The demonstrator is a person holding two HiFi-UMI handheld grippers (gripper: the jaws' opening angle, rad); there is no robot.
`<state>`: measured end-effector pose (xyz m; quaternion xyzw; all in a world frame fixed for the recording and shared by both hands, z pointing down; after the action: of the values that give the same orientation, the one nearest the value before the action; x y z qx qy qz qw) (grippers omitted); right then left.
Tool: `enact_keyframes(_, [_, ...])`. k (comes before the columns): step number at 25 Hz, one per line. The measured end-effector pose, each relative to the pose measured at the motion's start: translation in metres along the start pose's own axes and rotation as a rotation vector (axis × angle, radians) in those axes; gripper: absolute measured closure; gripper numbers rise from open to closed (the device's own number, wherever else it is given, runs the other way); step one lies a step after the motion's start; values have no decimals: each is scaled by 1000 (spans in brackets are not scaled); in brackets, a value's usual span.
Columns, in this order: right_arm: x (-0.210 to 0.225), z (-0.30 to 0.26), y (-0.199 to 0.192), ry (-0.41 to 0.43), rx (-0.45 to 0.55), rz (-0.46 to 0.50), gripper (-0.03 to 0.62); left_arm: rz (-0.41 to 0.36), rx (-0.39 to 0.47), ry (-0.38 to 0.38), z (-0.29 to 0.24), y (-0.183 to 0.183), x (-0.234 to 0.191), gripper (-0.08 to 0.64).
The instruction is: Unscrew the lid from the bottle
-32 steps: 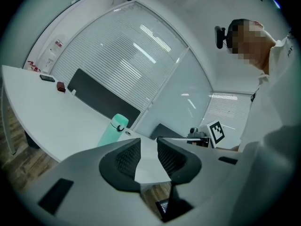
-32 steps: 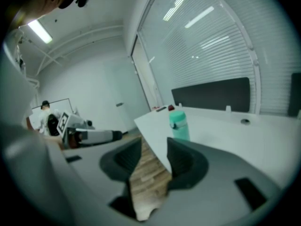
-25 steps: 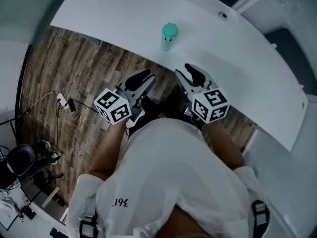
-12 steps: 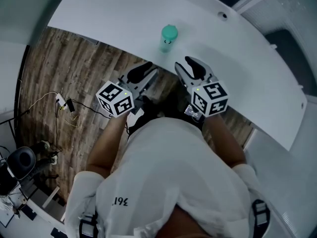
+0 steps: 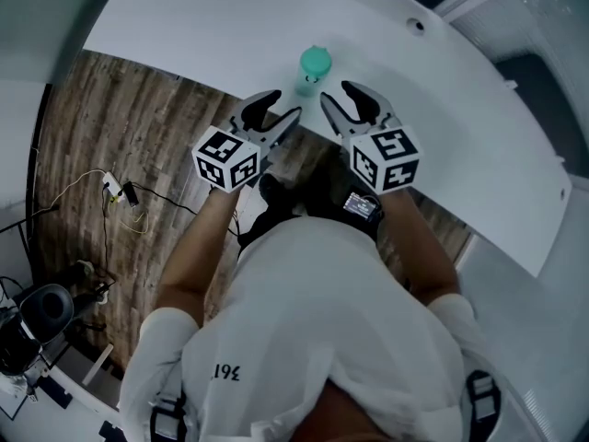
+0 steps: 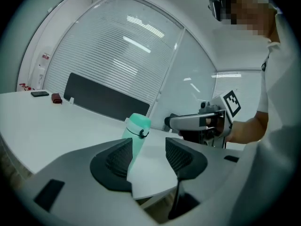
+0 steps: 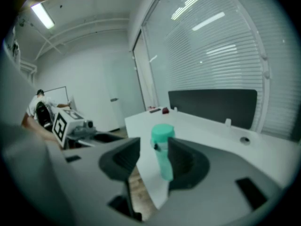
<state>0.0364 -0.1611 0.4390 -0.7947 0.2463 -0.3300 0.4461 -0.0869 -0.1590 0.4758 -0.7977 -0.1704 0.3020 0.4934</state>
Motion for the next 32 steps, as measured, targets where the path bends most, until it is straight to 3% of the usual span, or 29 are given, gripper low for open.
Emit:
enact_keyframes(9, [16,-20,6,-18,-25,20,405,-65,-34,17,-34,-1,-6,316])
enact_keyframes(16, [29,-43,11,-41,-52,31,321,-159,-31,96,-66,-6,-19,236])
enact_keyframes(32, [40,-78,11,-49,-122,45,302,-261,-66,129,-116,-15,-11,225])
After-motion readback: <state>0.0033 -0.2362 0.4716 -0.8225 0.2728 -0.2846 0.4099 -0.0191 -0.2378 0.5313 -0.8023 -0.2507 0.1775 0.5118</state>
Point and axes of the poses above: the fingertips, and each gripper's own axes: z backward along the fingers, x to its right, y out of its top, the point moved 4 cm from there along z, backward along the fingers, and after that the axes turned 15 degrees about y, right-handed, at the moved point
